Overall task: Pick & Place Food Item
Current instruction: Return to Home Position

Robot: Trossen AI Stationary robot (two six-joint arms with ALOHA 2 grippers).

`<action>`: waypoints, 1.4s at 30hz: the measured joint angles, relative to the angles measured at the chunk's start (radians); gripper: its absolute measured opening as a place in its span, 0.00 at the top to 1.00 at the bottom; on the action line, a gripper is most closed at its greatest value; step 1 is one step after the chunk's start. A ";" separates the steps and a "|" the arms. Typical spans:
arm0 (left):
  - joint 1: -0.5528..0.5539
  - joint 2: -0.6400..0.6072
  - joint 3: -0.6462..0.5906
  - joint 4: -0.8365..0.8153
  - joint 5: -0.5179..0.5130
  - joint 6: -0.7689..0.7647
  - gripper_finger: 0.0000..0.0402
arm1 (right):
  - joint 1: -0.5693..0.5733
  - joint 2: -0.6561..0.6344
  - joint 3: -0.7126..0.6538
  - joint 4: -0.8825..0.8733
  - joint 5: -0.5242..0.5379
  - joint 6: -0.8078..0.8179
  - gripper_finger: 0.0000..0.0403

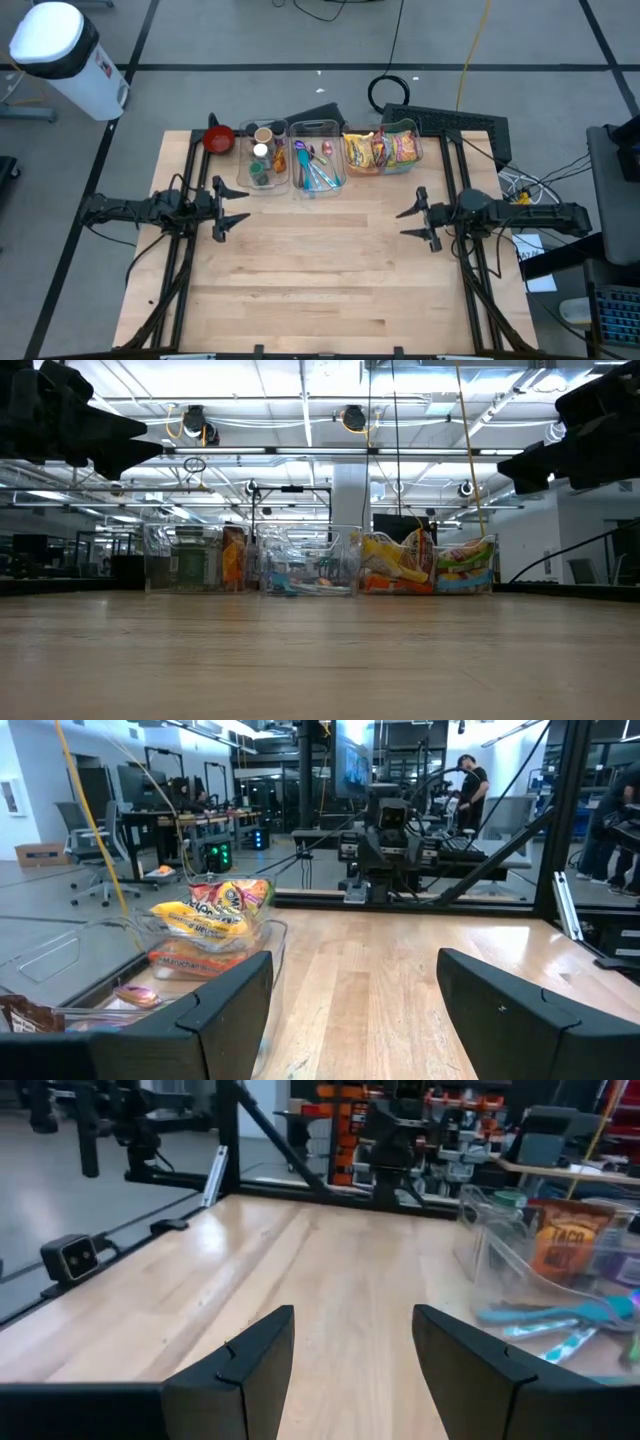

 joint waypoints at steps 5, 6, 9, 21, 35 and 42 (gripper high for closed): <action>0.000 0.000 0.000 0.000 0.000 0.000 0.29 | 0.000 0.017 0.000 -0.029 -0.014 -0.009 0.51; 0.000 0.000 0.000 0.000 0.000 0.000 0.29 | 0.000 0.021 0.000 -0.018 -0.016 -0.009 0.51; 0.000 0.000 0.000 0.000 0.000 0.000 0.29 | 0.000 0.028 0.000 0.023 -0.021 -0.009 0.51; 0.000 0.000 0.000 0.000 0.000 0.000 0.29 | 0.000 0.029 0.000 0.076 -0.021 -0.009 0.51; 0.000 0.000 0.000 0.000 0.000 0.000 0.29 | 0.000 0.029 0.000 0.076 -0.020 -0.009 0.51; 0.000 0.000 0.000 0.000 0.000 0.000 0.29 | 0.000 0.029 0.000 0.076 -0.020 -0.009 0.51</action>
